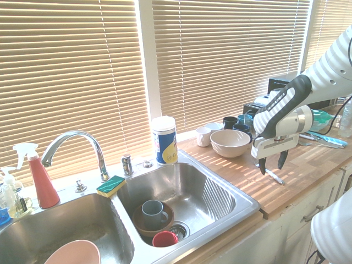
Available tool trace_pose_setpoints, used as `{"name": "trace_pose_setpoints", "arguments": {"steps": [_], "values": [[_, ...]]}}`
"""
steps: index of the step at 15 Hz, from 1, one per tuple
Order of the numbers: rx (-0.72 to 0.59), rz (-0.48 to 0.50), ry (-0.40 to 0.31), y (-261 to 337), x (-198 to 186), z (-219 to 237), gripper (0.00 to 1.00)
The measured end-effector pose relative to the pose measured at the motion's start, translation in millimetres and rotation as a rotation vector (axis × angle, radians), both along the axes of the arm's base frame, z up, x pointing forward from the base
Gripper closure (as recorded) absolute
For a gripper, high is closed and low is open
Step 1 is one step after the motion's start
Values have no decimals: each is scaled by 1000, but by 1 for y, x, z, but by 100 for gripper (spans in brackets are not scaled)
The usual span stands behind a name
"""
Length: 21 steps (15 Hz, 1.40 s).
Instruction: Put the fork into the sink
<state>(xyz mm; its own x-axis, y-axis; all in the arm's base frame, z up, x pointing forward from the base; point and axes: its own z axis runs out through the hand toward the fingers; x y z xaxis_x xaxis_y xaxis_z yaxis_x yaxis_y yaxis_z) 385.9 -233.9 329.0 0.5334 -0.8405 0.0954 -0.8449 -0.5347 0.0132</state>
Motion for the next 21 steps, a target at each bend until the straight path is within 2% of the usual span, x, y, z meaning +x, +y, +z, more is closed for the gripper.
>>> {"name": "trace_pose_setpoints", "arguments": {"steps": [7,21], "values": [[21,-22,15,-6,16,-8,100],[40,-28,35,-5,20,-14,100]]}}
